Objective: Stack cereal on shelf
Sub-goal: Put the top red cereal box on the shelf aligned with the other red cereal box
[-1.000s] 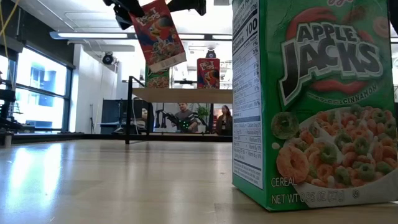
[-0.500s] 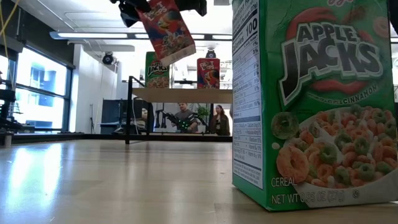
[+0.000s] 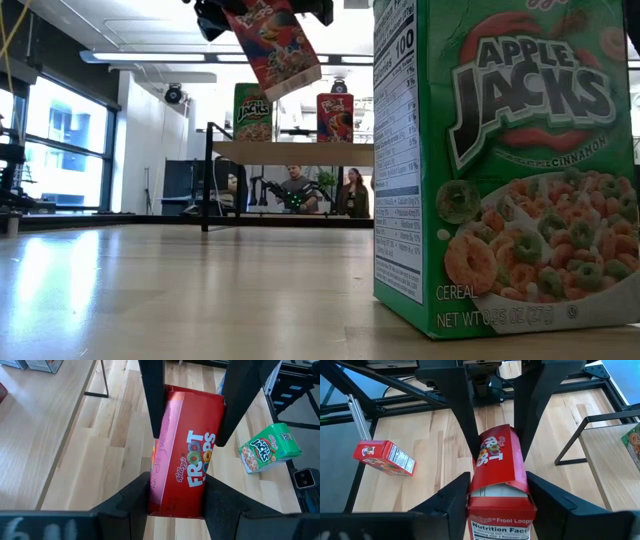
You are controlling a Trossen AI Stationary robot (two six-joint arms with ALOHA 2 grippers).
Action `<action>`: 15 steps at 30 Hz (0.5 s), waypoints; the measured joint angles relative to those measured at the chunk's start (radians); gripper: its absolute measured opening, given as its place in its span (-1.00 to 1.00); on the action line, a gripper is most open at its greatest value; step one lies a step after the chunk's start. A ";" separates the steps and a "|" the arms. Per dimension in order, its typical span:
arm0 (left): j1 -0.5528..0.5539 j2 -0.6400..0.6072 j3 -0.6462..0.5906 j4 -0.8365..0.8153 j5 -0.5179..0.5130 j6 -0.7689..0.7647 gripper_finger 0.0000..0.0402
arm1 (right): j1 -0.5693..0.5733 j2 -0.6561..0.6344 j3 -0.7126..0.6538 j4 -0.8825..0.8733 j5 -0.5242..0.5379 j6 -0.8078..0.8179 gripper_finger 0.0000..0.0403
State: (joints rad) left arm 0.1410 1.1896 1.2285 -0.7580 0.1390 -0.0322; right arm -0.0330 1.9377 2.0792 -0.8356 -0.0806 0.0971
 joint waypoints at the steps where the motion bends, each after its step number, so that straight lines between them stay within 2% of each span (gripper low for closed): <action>1: 0.000 0.000 0.000 0.001 0.000 0.000 -0.26 | 0.000 0.000 0.000 0.000 0.000 0.000 -0.20; 15: 0.000 0.000 0.000 0.004 0.000 0.000 -0.20 | 0.000 0.000 0.000 -0.003 -0.001 0.000 -0.22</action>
State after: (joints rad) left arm 0.1410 1.1899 1.2285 -0.7544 0.1390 -0.0326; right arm -0.0330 1.9377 2.0792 -0.8383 -0.0818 0.0971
